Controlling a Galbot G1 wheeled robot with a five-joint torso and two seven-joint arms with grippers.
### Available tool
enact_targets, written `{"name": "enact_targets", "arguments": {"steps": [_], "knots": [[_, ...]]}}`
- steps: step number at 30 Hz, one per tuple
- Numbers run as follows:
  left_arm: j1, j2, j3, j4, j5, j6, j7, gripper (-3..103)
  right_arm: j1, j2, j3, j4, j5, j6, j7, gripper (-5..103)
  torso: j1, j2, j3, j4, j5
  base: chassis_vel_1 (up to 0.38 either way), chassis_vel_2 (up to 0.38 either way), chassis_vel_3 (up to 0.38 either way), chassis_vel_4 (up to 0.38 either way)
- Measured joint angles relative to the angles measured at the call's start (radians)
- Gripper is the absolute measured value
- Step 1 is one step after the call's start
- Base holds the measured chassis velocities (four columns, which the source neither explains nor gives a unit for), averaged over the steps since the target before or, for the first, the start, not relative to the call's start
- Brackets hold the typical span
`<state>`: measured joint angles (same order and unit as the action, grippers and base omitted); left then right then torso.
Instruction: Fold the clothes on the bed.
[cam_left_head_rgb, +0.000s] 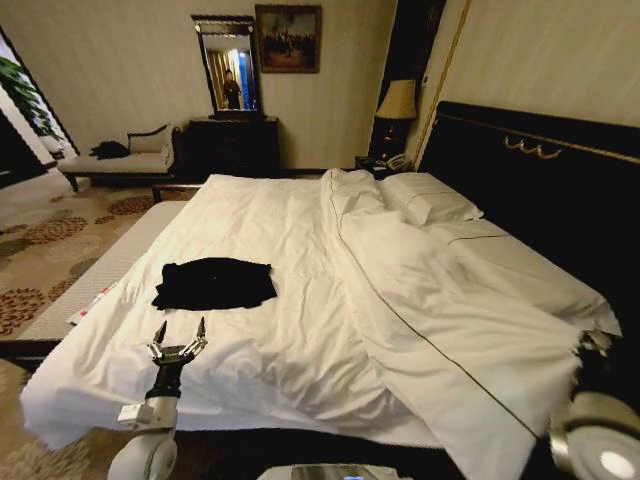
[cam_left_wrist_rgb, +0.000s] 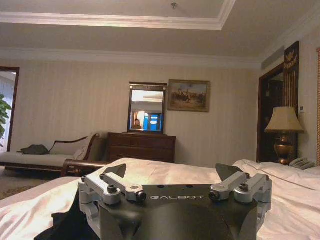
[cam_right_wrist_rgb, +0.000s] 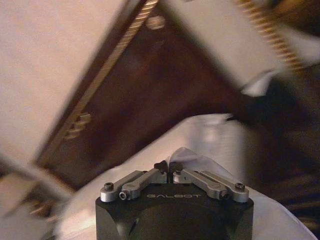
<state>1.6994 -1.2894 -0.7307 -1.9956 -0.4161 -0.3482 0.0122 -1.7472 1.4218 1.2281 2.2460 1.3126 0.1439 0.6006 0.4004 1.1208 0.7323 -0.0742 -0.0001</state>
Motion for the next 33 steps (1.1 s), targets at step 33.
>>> {"name": "enact_targets", "arguments": {"steps": [33], "knots": [[0.047,-0.036,-0.049,-0.015,0.003,-0.016,0.002,100,-0.093,0.083,-0.141,-0.068,-0.253,-0.093,0.264,37,0.000,0.000,0.000,-0.0005,-0.0003,0.000,0.000,0.000,0.000]]}}
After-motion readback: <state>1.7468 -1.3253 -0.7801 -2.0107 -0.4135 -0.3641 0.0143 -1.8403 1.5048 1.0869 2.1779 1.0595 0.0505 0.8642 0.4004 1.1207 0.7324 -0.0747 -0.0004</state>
